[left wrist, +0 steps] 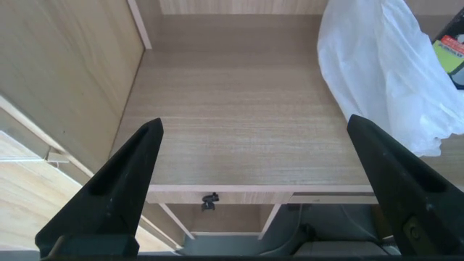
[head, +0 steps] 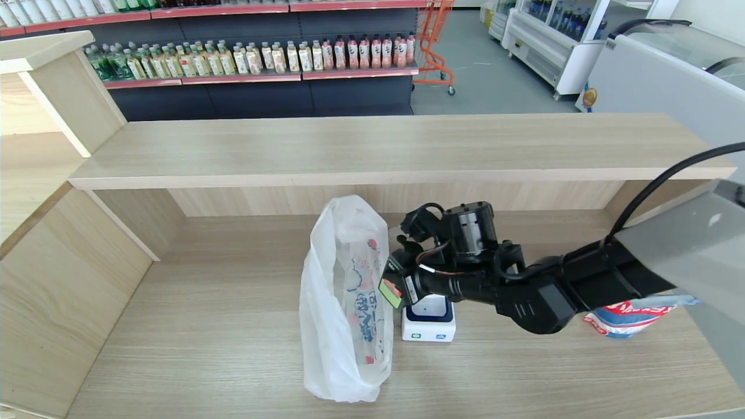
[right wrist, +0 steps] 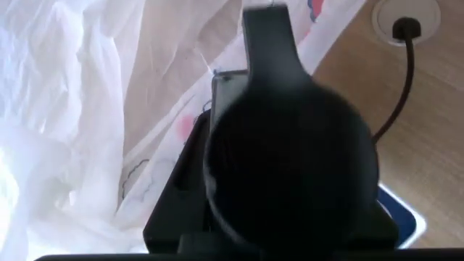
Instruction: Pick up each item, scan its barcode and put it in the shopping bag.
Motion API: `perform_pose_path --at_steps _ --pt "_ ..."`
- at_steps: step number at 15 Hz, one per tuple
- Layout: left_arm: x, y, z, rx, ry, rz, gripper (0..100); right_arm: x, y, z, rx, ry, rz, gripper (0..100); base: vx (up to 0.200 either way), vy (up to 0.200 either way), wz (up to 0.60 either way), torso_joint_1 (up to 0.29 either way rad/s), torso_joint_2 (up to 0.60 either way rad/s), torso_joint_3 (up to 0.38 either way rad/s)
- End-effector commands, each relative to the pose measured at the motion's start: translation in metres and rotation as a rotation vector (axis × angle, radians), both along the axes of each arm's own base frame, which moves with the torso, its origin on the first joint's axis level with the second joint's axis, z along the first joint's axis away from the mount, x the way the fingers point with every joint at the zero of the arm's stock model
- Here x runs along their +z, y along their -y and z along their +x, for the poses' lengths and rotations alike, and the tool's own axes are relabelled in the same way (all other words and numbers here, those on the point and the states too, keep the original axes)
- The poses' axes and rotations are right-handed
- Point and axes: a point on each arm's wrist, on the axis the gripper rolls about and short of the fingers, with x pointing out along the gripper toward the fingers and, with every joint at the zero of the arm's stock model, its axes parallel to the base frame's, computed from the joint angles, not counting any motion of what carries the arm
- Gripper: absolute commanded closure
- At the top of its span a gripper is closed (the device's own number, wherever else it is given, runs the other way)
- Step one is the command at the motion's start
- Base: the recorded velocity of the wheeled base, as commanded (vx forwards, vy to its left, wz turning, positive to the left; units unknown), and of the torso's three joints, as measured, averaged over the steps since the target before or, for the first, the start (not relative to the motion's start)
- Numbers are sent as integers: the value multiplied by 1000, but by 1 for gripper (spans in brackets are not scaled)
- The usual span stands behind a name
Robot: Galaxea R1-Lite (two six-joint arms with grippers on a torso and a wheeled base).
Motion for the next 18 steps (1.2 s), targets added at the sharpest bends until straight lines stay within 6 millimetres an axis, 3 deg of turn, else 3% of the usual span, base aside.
perform_pose_path --at_steps 1,4,8,11,15,16,18 --pt "0 0 0 1 0 0 0 -25 -13 12 27 -4 -43 100 0 0 0 0 0 0" --pt "0 0 0 1 0 0 0 -20 -29 21 24 4 23 100 0 0 0 0 0 0" --pt "0 0 0 1 0 0 0 -12 -34 26 34 -4 89 100 0 0 0 0 0 0" --pt "0 0 0 1 0 0 0 -21 -46 35 16 -31 167 100 0 0 0 0 0 0" --pt "0 0 0 1 0 0 0 -46 -64 29 55 -32 149 100 0 0 0 0 0 0" --pt "0 0 0 1 0 0 0 -49 -67 28 64 -22 156 0 0 0 0 0 0 0" --pt "0 0 0 1 0 0 0 -53 -69 26 64 -34 165 0 0 0 0 0 0 0"
